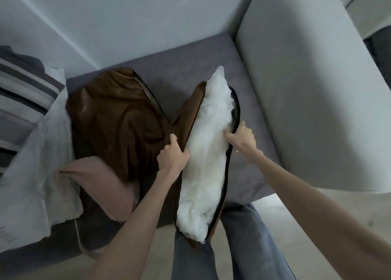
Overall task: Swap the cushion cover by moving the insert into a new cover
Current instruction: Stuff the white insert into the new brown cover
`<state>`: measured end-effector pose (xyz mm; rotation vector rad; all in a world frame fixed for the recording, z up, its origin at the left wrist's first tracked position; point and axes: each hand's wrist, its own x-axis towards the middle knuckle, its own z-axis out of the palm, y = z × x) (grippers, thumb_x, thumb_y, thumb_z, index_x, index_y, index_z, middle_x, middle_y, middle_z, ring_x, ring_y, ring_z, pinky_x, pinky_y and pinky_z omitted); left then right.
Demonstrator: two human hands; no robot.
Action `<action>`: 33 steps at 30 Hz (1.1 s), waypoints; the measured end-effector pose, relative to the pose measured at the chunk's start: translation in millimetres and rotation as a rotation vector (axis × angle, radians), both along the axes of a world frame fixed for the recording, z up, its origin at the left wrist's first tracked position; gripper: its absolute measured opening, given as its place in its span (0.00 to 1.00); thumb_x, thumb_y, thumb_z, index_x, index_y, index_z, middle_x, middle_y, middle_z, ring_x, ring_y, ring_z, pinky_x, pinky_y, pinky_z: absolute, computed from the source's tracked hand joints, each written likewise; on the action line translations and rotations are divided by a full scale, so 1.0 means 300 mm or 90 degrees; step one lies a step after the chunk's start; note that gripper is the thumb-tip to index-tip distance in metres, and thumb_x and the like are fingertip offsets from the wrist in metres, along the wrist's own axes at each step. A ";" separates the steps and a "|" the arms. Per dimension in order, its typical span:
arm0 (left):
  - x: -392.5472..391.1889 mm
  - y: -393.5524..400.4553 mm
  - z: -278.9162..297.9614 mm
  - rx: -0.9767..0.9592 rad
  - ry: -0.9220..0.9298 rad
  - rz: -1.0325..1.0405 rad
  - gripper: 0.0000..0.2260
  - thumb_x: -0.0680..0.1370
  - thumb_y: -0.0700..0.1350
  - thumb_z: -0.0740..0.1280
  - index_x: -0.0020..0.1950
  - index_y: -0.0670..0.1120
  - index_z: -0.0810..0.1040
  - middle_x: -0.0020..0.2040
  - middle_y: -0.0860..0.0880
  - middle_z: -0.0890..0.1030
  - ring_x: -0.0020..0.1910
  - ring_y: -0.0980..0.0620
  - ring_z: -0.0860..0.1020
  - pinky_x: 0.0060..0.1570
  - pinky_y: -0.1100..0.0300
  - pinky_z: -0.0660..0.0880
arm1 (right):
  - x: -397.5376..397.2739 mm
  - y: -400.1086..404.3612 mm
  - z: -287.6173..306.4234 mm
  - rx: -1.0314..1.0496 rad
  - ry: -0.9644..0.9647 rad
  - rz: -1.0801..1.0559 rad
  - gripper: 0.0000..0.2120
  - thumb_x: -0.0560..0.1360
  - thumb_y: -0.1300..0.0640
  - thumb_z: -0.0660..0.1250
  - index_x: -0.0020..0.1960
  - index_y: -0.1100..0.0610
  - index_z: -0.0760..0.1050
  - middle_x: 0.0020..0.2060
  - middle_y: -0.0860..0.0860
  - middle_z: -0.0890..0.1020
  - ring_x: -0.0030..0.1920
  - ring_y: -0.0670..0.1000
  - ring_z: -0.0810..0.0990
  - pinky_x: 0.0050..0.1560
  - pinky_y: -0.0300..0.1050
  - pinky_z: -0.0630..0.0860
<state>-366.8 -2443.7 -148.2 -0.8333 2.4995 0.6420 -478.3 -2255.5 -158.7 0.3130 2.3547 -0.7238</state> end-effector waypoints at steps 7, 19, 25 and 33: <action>-0.338 -0.040 -0.042 -0.038 0.043 -0.010 0.17 0.78 0.51 0.62 0.64 0.46 0.66 0.58 0.42 0.79 0.55 0.37 0.78 0.51 0.48 0.74 | -0.339 -0.075 0.032 -0.044 0.331 0.101 0.24 0.70 0.66 0.58 0.66 0.57 0.66 0.61 0.55 0.70 0.61 0.58 0.69 0.46 0.49 0.69; -0.781 -0.074 -0.121 -0.147 0.149 -0.070 0.11 0.74 0.46 0.67 0.55 0.47 0.77 0.52 0.40 0.81 0.52 0.36 0.78 0.47 0.50 0.74 | -0.199 -0.230 -0.126 -0.161 0.271 0.253 0.33 0.74 0.60 0.59 0.76 0.63 0.52 0.68 0.60 0.66 0.65 0.59 0.65 0.66 0.52 0.66; -0.787 -0.056 -0.073 -0.201 0.235 -0.209 0.03 0.74 0.46 0.66 0.44 0.49 0.79 0.40 0.42 0.80 0.42 0.36 0.79 0.36 0.55 0.66 | -0.255 -0.257 -0.157 -0.178 0.121 0.309 0.32 0.73 0.61 0.60 0.75 0.62 0.54 0.66 0.62 0.70 0.64 0.62 0.72 0.59 0.48 0.70; -0.735 -0.066 -0.006 -0.205 0.197 -0.178 0.21 0.75 0.44 0.65 0.67 0.49 0.68 0.52 0.41 0.81 0.51 0.37 0.79 0.43 0.51 0.71 | -0.274 -0.350 -0.105 -0.091 0.184 0.381 0.38 0.73 0.59 0.63 0.78 0.54 0.50 0.74 0.63 0.58 0.71 0.62 0.61 0.66 0.57 0.68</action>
